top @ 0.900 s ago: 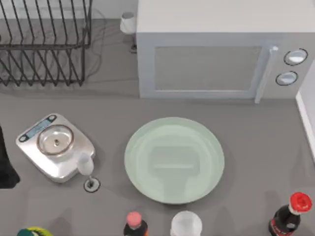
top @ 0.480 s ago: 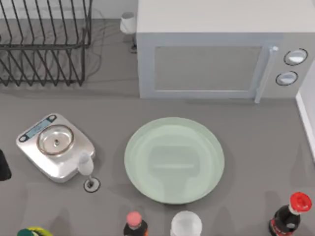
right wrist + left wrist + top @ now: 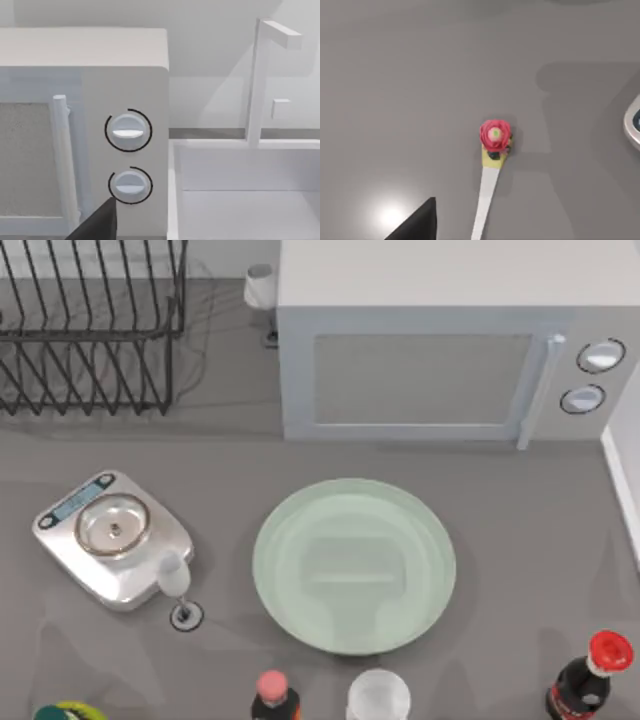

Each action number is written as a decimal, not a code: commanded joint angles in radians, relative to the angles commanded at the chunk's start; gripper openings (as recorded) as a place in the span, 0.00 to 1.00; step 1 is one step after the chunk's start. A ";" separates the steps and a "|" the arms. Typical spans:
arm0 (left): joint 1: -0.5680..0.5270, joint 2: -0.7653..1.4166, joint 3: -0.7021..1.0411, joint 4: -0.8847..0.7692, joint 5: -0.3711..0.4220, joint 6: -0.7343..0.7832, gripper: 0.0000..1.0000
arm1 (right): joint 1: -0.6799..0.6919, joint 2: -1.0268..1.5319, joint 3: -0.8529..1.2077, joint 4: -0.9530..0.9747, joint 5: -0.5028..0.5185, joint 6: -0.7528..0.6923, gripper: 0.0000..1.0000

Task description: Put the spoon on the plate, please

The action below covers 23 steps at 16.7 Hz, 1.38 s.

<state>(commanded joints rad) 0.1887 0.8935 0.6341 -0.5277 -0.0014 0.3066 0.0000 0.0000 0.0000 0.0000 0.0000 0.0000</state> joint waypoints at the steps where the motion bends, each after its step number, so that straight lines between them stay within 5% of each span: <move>1: 0.020 0.100 0.067 -0.058 0.001 0.033 1.00 | 0.000 0.000 0.000 0.000 0.000 0.000 1.00; 12: 0.175 0.853 0.613 -0.509 0.005 0.302 1.00 | 0.000 0.000 0.000 0.000 0.000 0.000 1.00; 23: 0.180 0.922 0.596 -0.457 0.005 0.313 1.00 | 0.000 0.000 0.000 0.000 0.000 0.000 1.00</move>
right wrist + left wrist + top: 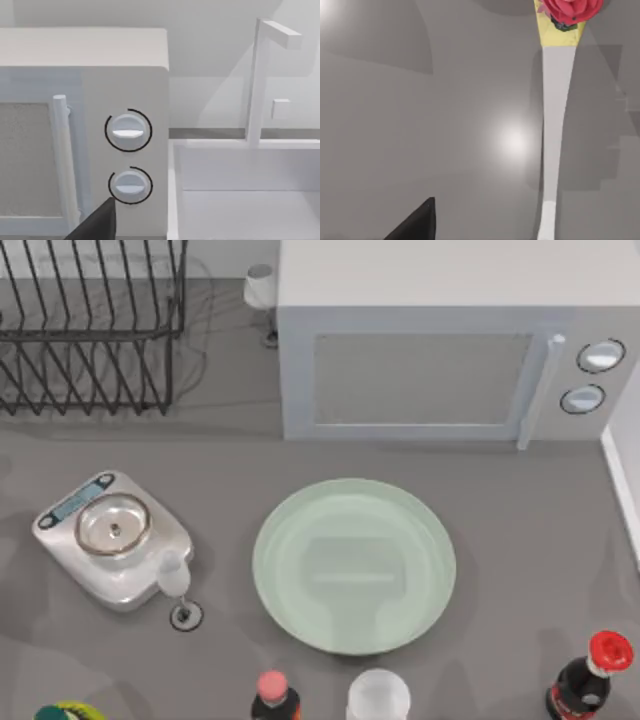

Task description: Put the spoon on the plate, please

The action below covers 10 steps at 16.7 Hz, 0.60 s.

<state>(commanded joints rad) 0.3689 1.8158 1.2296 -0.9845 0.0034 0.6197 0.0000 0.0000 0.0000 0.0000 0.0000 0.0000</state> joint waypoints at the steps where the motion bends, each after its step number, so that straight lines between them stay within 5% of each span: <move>1: 0.001 0.019 -0.022 0.044 0.000 0.001 1.00 | 0.000 0.000 0.000 0.000 0.000 0.000 1.00; 10: 0.004 0.141 -0.165 0.310 0.001 0.006 1.00 | 0.000 0.000 0.000 0.000 0.000 0.000 1.00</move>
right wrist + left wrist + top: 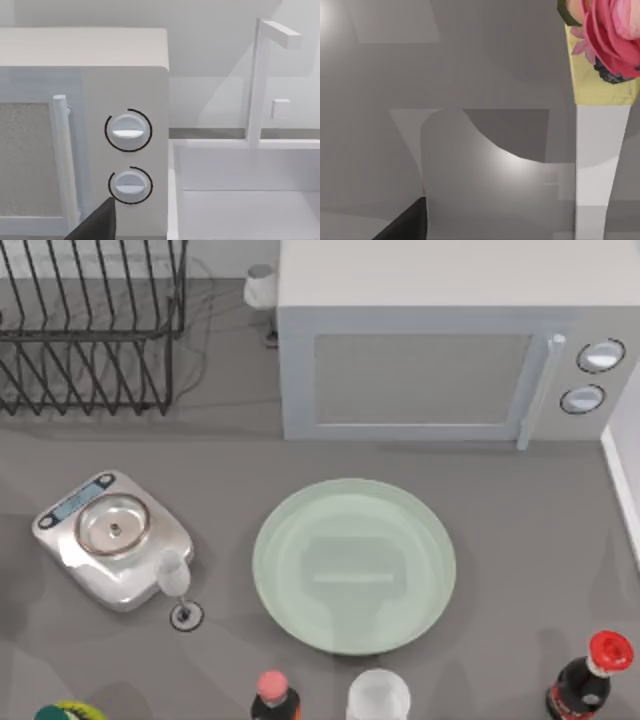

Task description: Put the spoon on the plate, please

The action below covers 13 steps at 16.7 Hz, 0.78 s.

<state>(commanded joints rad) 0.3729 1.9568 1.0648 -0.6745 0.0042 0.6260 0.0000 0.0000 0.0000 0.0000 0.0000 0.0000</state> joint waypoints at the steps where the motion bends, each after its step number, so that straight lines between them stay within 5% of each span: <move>1: 0.000 0.000 0.000 0.000 0.000 0.000 1.00 | 0.000 0.000 0.000 0.000 0.000 0.000 1.00; 2: 0.000 0.000 0.000 0.000 0.000 0.000 1.00 | 0.000 0.000 0.000 0.000 0.000 0.000 1.00; 13: 0.000 0.000 0.000 0.000 0.000 0.000 0.17 | 0.000 0.000 0.000 0.000 0.000 0.000 1.00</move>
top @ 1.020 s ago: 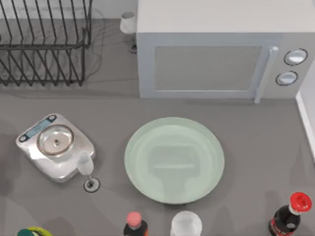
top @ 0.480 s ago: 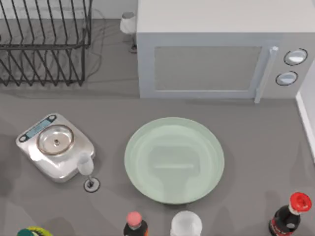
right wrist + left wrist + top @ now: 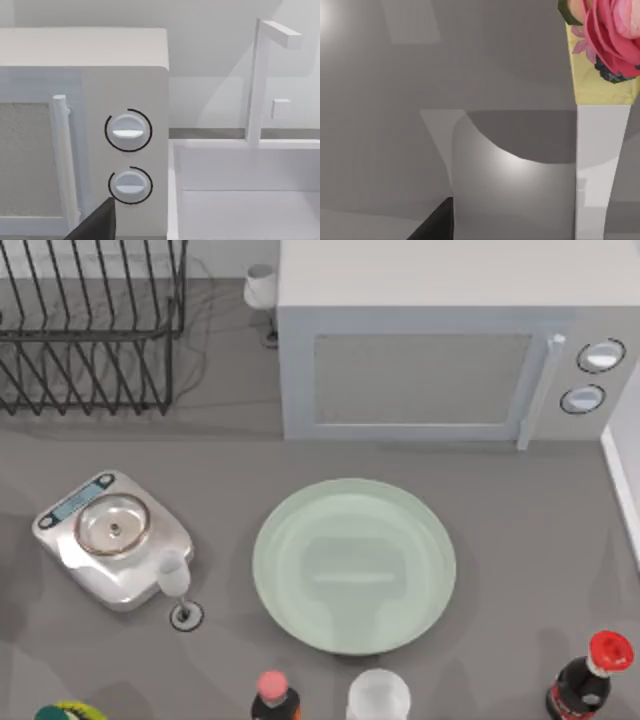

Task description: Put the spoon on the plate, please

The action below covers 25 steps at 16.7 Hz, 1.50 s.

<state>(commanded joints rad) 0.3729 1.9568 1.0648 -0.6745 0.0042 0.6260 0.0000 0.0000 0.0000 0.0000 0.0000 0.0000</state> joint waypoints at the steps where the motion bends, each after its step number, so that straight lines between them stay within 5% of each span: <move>1: 0.000 0.000 0.000 0.000 0.000 0.000 0.10 | 0.000 0.000 0.000 0.000 0.000 0.000 1.00; 3: 0.000 0.000 0.000 0.000 0.000 0.000 0.00 | 0.000 0.000 0.000 0.000 0.000 0.000 1.00; 10: 0.000 0.000 0.000 0.000 0.000 0.000 0.00 | 0.000 0.000 0.000 0.000 0.000 0.000 1.00; 21: -0.002 -0.179 0.238 -0.404 0.019 -0.008 0.00 | 0.000 0.000 0.000 0.000 0.000 0.000 1.00; 25: -0.003 -0.201 0.264 -0.437 0.019 -0.011 0.00 | 0.000 0.000 0.000 0.000 0.000 0.000 1.00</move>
<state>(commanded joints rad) 0.3698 1.7559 1.3291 -1.1114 0.0233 0.6150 0.0000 0.0000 0.0000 0.0000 0.0000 0.0000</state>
